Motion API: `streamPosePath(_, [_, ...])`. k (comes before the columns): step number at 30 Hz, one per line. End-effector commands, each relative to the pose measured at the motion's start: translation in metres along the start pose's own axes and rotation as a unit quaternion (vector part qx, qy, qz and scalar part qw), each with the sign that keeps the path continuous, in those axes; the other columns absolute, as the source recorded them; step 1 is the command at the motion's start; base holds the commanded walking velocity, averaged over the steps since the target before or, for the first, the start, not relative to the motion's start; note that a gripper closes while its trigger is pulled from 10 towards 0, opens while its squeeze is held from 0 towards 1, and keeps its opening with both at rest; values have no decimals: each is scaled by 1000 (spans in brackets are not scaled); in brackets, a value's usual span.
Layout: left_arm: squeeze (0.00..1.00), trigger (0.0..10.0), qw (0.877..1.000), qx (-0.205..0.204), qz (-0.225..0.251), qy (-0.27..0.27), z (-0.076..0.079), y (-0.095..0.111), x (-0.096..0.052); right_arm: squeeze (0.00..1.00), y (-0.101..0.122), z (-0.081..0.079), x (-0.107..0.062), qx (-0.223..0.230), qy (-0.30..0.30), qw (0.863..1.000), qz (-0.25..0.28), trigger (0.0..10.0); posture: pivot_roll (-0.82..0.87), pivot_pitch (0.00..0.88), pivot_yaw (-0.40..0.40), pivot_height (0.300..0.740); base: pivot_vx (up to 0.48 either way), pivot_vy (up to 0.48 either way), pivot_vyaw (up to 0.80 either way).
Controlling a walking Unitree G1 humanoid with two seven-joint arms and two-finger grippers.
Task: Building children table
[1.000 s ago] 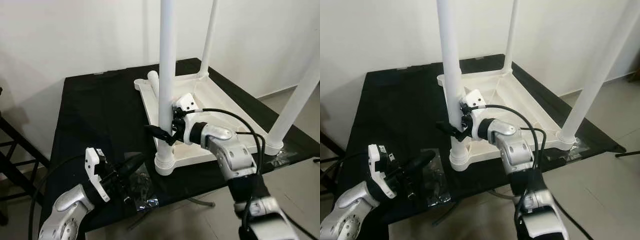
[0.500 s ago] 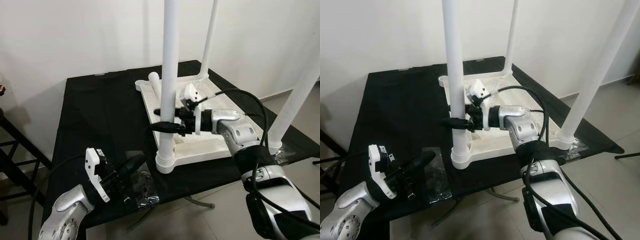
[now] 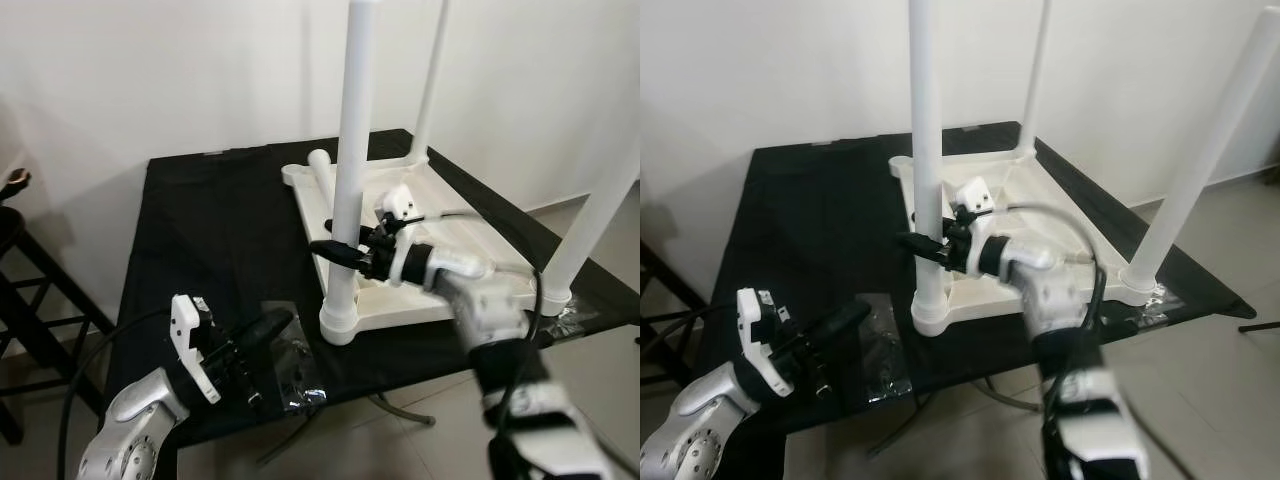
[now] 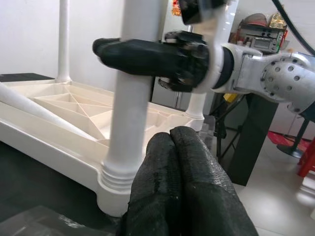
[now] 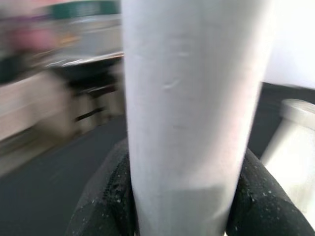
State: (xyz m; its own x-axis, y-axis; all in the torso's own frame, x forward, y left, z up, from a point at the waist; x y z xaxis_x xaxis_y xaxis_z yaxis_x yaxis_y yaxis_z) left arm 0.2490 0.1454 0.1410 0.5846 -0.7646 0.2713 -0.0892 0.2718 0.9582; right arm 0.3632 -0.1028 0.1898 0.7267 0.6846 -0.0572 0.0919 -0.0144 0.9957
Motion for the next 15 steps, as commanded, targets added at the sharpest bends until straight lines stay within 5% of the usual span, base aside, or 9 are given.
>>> streamPosePath(1, [0, 10000, 1000, 0, -2, 0, -2, 2, -3, 0, -46, -4, -16, 48, -131, 988, -65, 0, 25, 20, 4, 740, 0, 0, 0])
streamPosePath(5, [0, 10000, 1000, 0, -3, 0, -3, 2, -3, 0, -61, -29, -21, 49, -158, 984, -67, 0, 15, 4, 10, 740, 0, 0, 0])
streamPosePath(14, [0, 10000, 1000, 0, -4, 3, -3, 0, -4, 0, -62, -36, -21, 37, -183, 979, -85, 0, 25, 0, 0, 740, 0, 0, 0])
streamPosePath(15, [0, 10000, 1000, 1, -5, 1, -2, 0, -3, 0, -57, -39, -20, 40, -183, 979, -86, 10000, 26, 0, -3, 740, 0, 0, 0])
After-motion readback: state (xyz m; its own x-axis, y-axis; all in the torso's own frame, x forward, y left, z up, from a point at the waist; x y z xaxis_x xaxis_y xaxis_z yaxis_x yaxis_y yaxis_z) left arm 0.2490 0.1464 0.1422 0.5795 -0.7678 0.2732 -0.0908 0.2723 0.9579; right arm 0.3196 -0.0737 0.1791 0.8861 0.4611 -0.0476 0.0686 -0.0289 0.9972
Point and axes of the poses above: a point about 5 cm out from each wrist's last joint towards the gripper, its own x axis pointing out of the wrist towards the gripper, its own y axis along the axis of the wrist's last joint, z = x × y, the point moved 1 cm from there along x, pointing out of the wrist towards the gripper, and after that the axes turned 2 degrees about x, right-handed, at the moved point
